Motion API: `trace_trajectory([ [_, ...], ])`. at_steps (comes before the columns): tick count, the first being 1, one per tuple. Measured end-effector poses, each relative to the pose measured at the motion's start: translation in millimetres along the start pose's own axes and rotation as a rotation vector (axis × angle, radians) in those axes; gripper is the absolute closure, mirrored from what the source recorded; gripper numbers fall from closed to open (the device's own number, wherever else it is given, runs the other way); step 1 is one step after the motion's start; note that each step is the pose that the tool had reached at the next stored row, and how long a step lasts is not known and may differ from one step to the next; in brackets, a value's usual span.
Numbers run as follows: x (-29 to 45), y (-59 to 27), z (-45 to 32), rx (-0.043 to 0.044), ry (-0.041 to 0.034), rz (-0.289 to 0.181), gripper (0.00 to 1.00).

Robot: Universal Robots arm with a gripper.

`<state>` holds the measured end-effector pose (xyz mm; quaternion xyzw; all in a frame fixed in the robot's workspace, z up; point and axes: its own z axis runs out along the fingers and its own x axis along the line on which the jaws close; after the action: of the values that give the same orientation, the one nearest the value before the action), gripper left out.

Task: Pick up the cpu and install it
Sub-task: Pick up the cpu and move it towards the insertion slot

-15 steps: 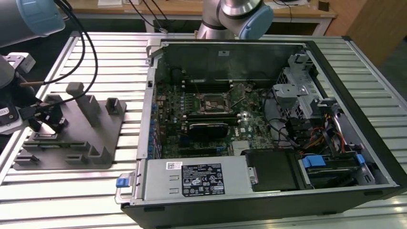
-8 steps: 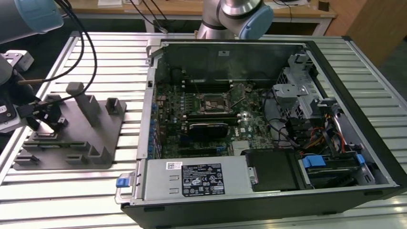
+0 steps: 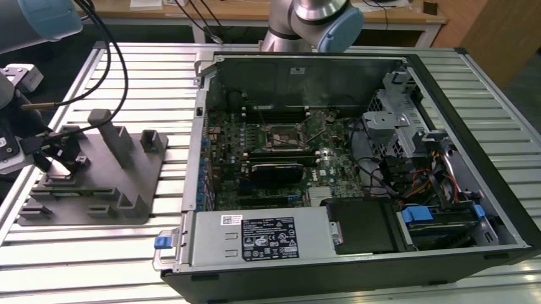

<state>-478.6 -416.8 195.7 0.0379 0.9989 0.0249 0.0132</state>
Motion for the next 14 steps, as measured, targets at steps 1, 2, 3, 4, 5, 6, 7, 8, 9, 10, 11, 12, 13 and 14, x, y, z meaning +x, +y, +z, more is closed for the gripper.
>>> trace_trajectory([
  [1,0.0,0.0,0.1,-0.0008,0.0002,0.000,0.46],
  [2,0.1,0.0,0.6,-0.0024,0.0002,0.000,0.46],
  [3,0.1,0.0,1.3,-0.0036,0.0004,0.000,0.46],
  [4,0.1,-0.1,2.2,-0.0044,0.0004,0.000,0.46],
  [5,0.1,-0.2,3.1,-0.0052,0.0006,0.000,0.46],
  [6,0.1,-0.2,3.8,-0.0060,0.0006,0.000,0.46],
  [7,0.1,-0.2,4.2,-0.0063,0.0006,0.000,0.46],
  [8,0.1,-0.2,4.5,-0.0063,0.0008,0.000,0.46],
  [9,0.1,-0.2,4.9,-0.0064,0.0009,0.000,0.46],
  [10,0.1,-0.3,5.2,-0.0063,0.0011,0.000,0.46],
  [11,0.1,-0.3,5.7,-0.0064,0.0013,0.000,0.46],
  [12,0.1,-0.3,6.2,-0.0064,0.0016,0.000,0.46],
  [13,0.1,-0.3,6.7,-0.0063,0.0022,0.000,0.46],
  [14,0.2,-0.4,7.2,-0.0063,0.0028,0.000,0.46],
])
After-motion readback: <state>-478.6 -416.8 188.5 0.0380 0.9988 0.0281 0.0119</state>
